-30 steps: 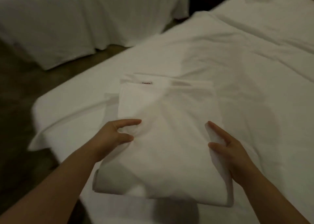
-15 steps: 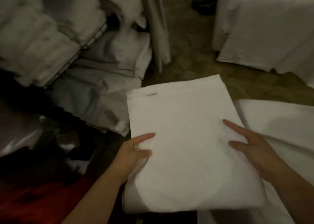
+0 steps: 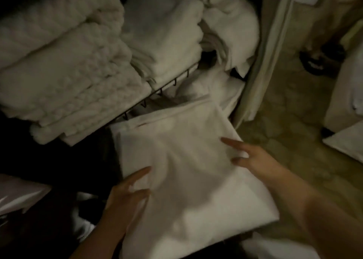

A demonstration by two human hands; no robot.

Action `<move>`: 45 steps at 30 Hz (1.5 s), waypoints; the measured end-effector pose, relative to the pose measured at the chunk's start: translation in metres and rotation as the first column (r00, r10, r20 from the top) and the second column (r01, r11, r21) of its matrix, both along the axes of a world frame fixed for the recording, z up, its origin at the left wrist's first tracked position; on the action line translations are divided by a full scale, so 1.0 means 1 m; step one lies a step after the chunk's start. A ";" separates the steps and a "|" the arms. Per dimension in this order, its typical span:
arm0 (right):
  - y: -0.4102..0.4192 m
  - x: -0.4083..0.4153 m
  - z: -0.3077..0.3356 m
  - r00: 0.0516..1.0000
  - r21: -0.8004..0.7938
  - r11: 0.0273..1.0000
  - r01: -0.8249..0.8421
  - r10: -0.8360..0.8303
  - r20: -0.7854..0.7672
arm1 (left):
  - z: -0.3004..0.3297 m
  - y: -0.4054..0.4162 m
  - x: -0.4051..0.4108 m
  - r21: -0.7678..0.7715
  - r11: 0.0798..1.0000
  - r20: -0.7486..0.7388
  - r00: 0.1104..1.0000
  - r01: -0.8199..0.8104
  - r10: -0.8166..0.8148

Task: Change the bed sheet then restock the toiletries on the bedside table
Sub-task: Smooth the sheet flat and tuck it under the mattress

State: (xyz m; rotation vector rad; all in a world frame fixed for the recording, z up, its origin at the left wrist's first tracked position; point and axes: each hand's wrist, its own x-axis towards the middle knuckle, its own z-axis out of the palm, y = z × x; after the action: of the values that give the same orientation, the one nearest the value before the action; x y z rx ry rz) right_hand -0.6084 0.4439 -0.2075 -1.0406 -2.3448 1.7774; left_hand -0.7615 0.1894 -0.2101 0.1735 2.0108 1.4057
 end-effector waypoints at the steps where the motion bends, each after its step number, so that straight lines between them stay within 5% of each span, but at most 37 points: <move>1: 0.019 -0.028 -0.004 0.997 0.013 0.997 -0.070 0.070 -0.017 | -0.001 0.010 -0.009 0.005 0.998 -0.041 0.997 -0.068 0.068; 7: 0.076 -0.172 -0.023 0.916 0.064 0.924 -0.377 0.382 -0.125 | -0.010 0.041 -0.056 0.093 0.919 -0.165 0.904 -0.383 0.393; 14: 0.068 -0.279 -0.112 0.877 0.076 0.884 -0.461 0.467 -0.113 | -0.103 0.043 -0.134 -0.016 0.811 -0.291 0.779 -0.585 0.556; 18: 0.054 -0.272 -0.168 0.869 0.151 0.864 -0.480 0.492 -0.051 | -0.153 0.039 -0.157 -0.253 0.768 -0.435 0.778 -0.589 0.453; 23: 0.059 -0.278 -0.161 0.881 0.214 0.878 -0.428 0.458 -0.120 | -0.158 0.040 -0.160 -0.332 0.671 -0.552 0.714 -0.663 0.432; 29: 0.066 -0.281 -0.164 0.880 0.297 0.854 -0.427 0.469 -0.082 | -0.154 0.041 -0.155 -0.450 0.674 -0.576 0.767 -0.586 0.283; 31: 0.063 -0.283 -0.169 0.873 0.458 0.765 -0.453 0.486 0.051 | -0.151 0.045 -0.149 -0.502 0.649 -0.618 0.763 -0.571 0.192; 34: 0.047 -0.288 -0.165 0.877 0.784 0.437 -0.440 0.395 0.272 | -0.144 0.052 -0.138 -0.626 0.532 -0.655 0.755 -0.570 0.039; 37: 0.008 -0.289 -0.155 0.868 0.803 0.410 -0.432 0.432 0.246 | -0.138 0.072 -0.132 -0.621 0.577 -0.754 0.607 -0.531 -0.253; 42: -0.039 -0.278 -0.178 0.829 0.762 0.358 -0.540 0.382 0.408 | -0.172 0.069 -0.132 -0.803 0.564 -0.393 0.881 -0.190 -0.264; 45: -0.039 -0.277 -0.181 0.839 0.767 0.361 -0.531 0.354 0.414 | -0.178 0.066 -0.135 -0.789 0.592 -0.366 0.900 -0.165 -0.236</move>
State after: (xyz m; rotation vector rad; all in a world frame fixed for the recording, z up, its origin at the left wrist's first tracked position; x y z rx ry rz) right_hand -0.8852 0.4046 -0.3883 -0.3770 -3.2050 0.2173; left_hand -0.8962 0.2556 -0.3879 0.1209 2.8068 0.2750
